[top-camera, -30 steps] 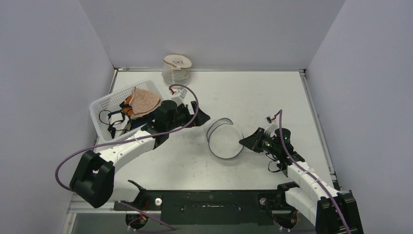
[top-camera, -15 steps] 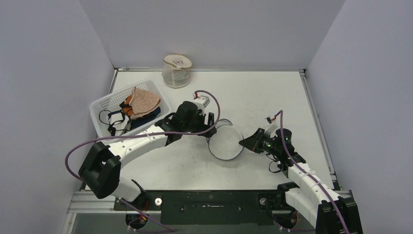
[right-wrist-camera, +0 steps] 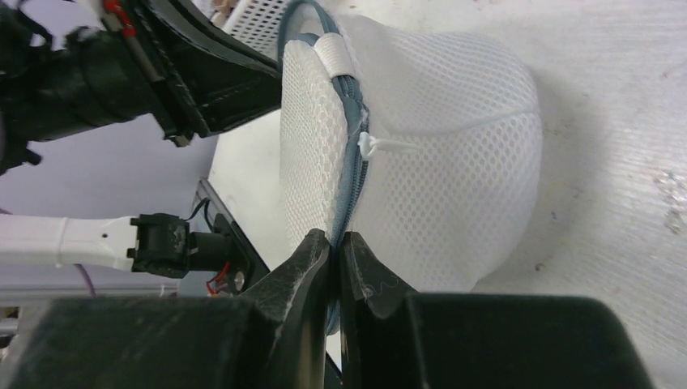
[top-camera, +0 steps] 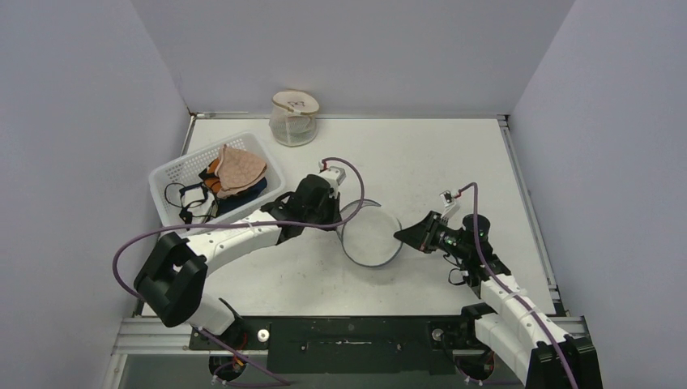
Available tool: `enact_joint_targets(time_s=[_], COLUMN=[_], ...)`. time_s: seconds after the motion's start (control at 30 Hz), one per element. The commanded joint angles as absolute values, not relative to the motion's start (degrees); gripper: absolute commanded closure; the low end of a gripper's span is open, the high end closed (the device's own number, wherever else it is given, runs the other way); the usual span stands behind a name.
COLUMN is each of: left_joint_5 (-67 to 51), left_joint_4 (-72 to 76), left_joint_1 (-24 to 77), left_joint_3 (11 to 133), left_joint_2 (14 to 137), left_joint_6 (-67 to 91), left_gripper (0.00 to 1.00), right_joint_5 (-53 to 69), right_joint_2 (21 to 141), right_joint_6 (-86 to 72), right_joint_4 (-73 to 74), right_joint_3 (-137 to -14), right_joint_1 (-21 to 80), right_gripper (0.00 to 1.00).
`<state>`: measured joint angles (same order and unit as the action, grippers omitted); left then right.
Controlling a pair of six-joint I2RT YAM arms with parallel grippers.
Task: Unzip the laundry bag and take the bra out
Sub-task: Close the laundry bag at the center of the board.
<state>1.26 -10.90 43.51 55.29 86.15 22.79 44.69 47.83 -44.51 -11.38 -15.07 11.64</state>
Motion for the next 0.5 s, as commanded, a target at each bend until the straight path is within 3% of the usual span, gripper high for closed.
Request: enact_joint_targets(time_s=[0.0,0.17,0.47], left_joint_5=[-4.93,-16.96,-25.72], left_joint_4=[-4.86,7.75,31.81], left_joint_1=[41.29,37.66,37.62], left_joint_3=[50.96,42.59,31.24], left_joint_2=[80.87,79.16,79.85], left_joint_6=[26.54,35.44,51.96], left_gripper=[1.00,1.00,1.00], right_joint_5=[50.86,49.73,38.44], right_joint_2=[47.06,48.56,52.19], right_joint_6=[-53.92,-63.38,-63.79], right_joint_4=[-29.39,-43.53,-44.67], right_joint_3=[-13.00,-9.35,-7.67], right_joint_1=[10.96,10.46,11.76], right_gripper=[0.95,0.95,0.95])
